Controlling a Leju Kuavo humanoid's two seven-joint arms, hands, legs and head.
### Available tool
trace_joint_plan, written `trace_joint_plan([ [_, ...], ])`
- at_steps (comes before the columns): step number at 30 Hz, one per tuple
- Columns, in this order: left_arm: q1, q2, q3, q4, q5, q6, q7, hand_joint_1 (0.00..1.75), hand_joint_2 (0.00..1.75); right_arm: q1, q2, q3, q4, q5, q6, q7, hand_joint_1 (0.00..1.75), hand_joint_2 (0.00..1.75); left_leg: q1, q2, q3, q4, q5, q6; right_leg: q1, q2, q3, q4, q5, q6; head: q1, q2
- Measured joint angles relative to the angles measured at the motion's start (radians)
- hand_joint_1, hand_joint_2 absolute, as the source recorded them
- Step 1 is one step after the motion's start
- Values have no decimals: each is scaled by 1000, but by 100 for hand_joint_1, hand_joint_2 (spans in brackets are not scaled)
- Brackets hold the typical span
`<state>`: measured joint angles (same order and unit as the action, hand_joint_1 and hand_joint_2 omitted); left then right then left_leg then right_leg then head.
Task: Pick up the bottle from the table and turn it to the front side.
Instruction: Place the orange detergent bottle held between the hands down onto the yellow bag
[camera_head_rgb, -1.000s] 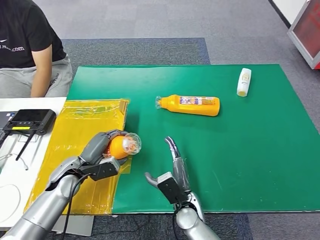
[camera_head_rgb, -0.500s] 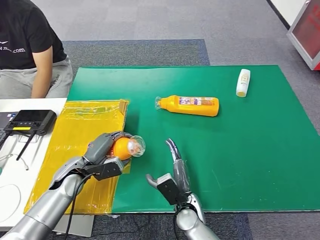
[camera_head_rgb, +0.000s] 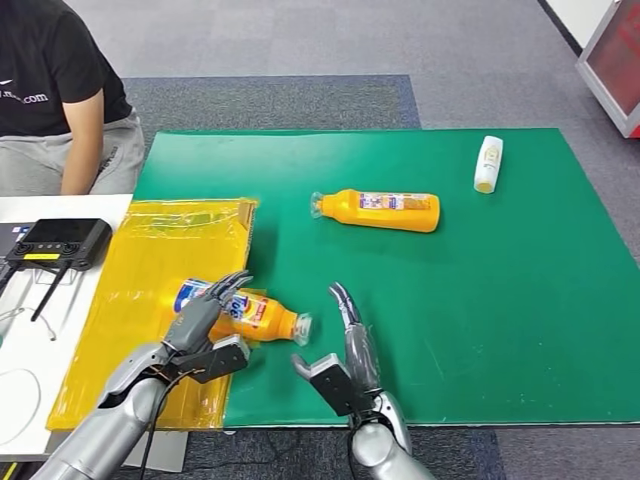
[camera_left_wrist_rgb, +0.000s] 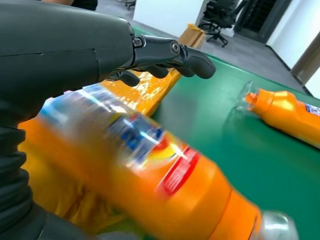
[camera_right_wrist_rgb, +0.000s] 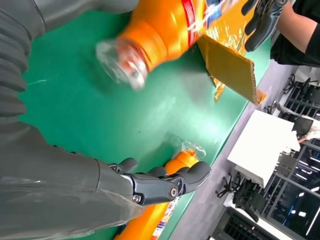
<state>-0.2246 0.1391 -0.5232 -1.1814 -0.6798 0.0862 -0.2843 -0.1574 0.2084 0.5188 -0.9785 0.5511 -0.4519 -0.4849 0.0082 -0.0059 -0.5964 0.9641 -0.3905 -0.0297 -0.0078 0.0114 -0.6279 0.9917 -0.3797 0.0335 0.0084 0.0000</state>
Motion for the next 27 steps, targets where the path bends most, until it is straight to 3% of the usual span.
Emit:
trace_joint_plan([
  [12,31,-14,33,-7,8,24,-23,0,175,2,0,0,0,2,-7,-15,0,175,0,0,-2,0,0,0,0,0,-2,0,0,0,0,0],
  [18,85,-72,76,-137,164,156,-185,0,175,4,0,0,0,-2,-14,-21,0,175,0,0,-3,0,-1,1,0,0,-2,0,0,0,0,0],
  [23,111,-114,98,-230,261,159,-235,0,175,3,2,1,4,-4,-17,-24,0,175,0,0,-3,0,-1,1,0,0,-2,0,0,0,0,0],
  [27,151,-154,125,-350,541,100,-356,0,175,1,6,10,12,-19,-17,-30,0,175,0,0,-3,0,-1,1,0,0,-3,0,0,0,0,0],
])
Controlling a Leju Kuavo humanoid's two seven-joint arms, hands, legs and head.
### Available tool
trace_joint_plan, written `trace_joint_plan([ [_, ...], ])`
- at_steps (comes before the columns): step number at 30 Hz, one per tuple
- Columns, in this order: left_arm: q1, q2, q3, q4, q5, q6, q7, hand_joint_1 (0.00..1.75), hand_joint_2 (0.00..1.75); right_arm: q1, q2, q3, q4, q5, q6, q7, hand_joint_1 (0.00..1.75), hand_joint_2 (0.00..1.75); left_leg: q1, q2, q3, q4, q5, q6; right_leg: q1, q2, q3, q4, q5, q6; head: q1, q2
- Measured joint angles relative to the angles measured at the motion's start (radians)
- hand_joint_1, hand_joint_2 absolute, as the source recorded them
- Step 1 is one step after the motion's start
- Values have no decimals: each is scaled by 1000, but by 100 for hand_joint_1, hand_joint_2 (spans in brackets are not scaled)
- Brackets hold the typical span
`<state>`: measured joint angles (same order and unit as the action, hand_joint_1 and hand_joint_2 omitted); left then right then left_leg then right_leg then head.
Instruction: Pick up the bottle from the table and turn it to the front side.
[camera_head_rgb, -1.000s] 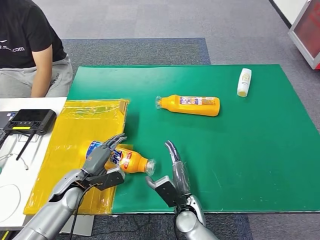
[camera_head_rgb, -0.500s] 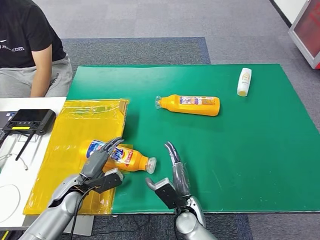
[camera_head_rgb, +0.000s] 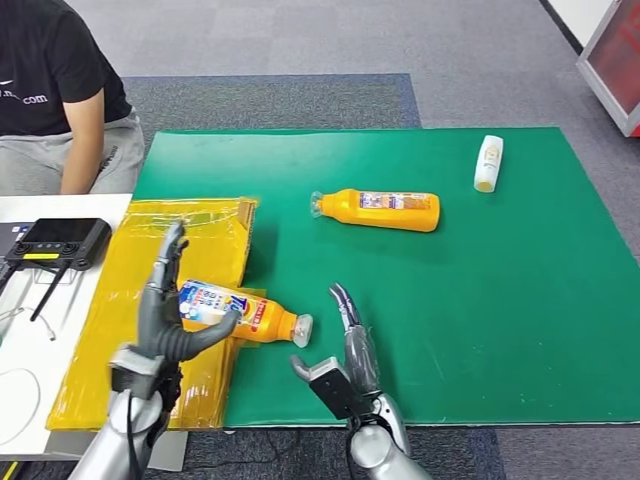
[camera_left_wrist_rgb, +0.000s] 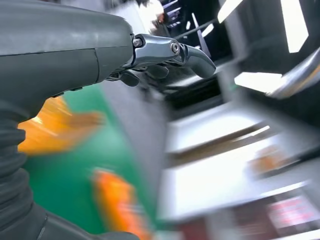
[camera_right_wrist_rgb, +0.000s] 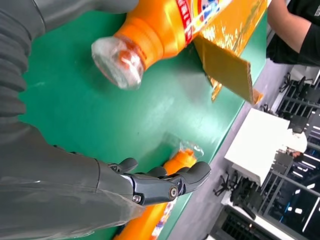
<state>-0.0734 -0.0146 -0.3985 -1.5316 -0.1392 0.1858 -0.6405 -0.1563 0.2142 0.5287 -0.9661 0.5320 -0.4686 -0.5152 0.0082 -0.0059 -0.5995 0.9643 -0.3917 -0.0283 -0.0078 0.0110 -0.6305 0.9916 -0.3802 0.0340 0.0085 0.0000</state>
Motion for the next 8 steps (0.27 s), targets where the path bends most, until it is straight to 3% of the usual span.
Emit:
trace_joint_plan([
  [2,18,-16,6,-67,75,-3,-16,0,175,-1,2,8,6,-11,-2,-2,0,175,0,0,0,0,0,0,0,0,0,0,0,0,0,0],
  [8,52,-38,29,-124,45,84,-21,0,175,-1,3,20,23,-22,-10,-6,0,175,0,0,0,0,0,0,0,0,0,0,-1,0,0,0],
])
